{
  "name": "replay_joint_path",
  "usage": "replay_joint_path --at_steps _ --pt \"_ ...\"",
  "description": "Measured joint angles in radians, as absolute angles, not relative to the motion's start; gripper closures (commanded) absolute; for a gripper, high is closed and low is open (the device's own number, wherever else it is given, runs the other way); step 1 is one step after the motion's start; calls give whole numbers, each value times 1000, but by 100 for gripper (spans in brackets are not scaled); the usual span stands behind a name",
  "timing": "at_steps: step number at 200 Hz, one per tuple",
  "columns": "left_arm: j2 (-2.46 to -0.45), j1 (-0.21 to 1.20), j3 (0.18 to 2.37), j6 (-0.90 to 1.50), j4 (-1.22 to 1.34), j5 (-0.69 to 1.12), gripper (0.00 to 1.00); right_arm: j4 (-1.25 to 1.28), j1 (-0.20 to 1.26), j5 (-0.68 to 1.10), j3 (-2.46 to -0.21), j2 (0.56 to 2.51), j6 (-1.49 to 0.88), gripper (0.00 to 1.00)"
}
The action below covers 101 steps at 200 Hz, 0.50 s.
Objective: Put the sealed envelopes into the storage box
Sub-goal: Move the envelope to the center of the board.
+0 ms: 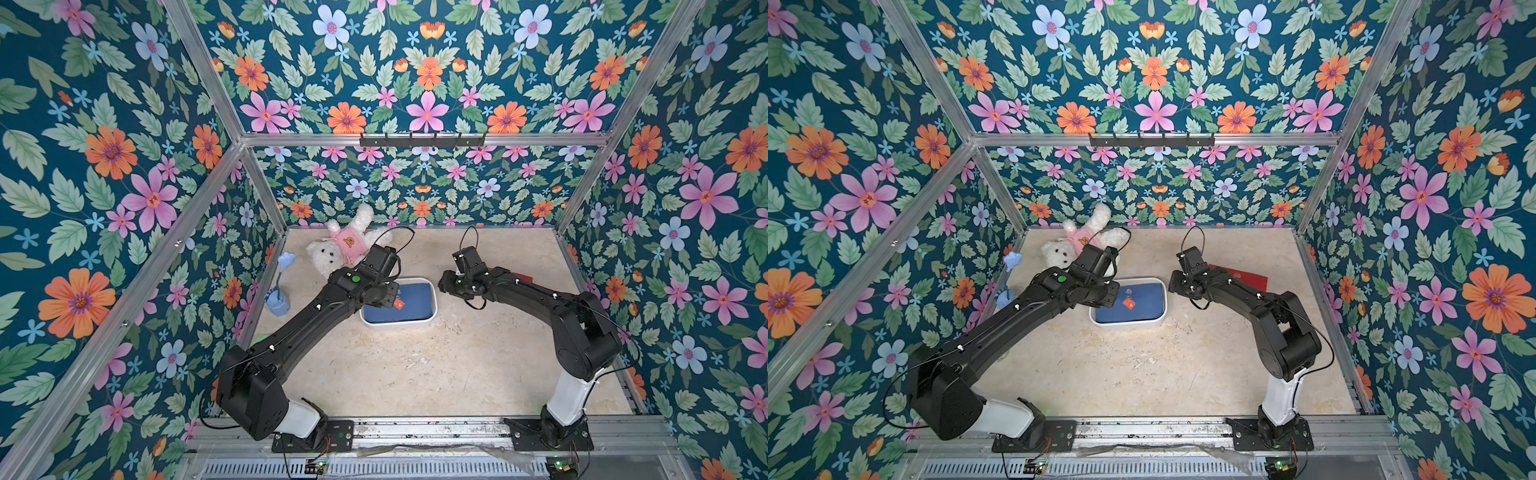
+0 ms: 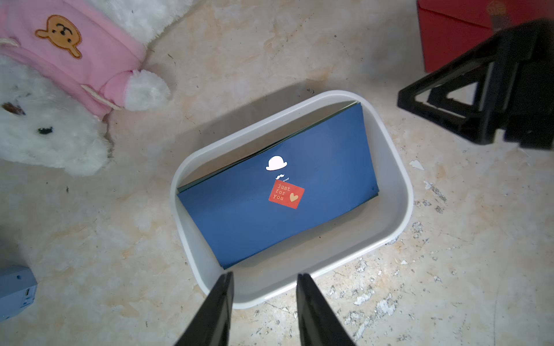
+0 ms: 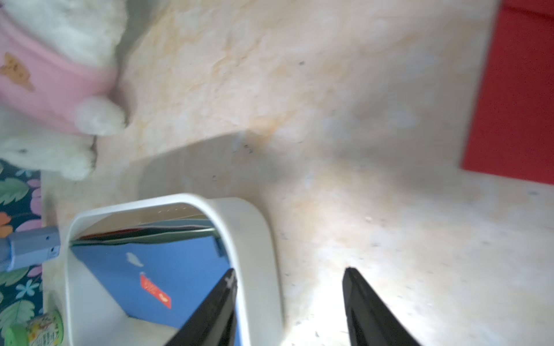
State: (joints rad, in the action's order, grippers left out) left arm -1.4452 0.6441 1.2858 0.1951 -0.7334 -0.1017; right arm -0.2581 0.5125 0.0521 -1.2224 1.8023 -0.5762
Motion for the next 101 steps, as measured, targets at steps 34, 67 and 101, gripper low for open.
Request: replay_joint_path --at_steps 34,67,101 --pt "-1427 644 1266 209 -733 -101 59 -310 381 -10 -1205 1784 -532 27" --pt "-1403 645 1229 231 -722 -78 60 -358 285 -101 -1287 1840 -491 24" --pt "-1383 659 1201 262 -707 -57 61 -429 245 -165 -1427 1964 -431 24"
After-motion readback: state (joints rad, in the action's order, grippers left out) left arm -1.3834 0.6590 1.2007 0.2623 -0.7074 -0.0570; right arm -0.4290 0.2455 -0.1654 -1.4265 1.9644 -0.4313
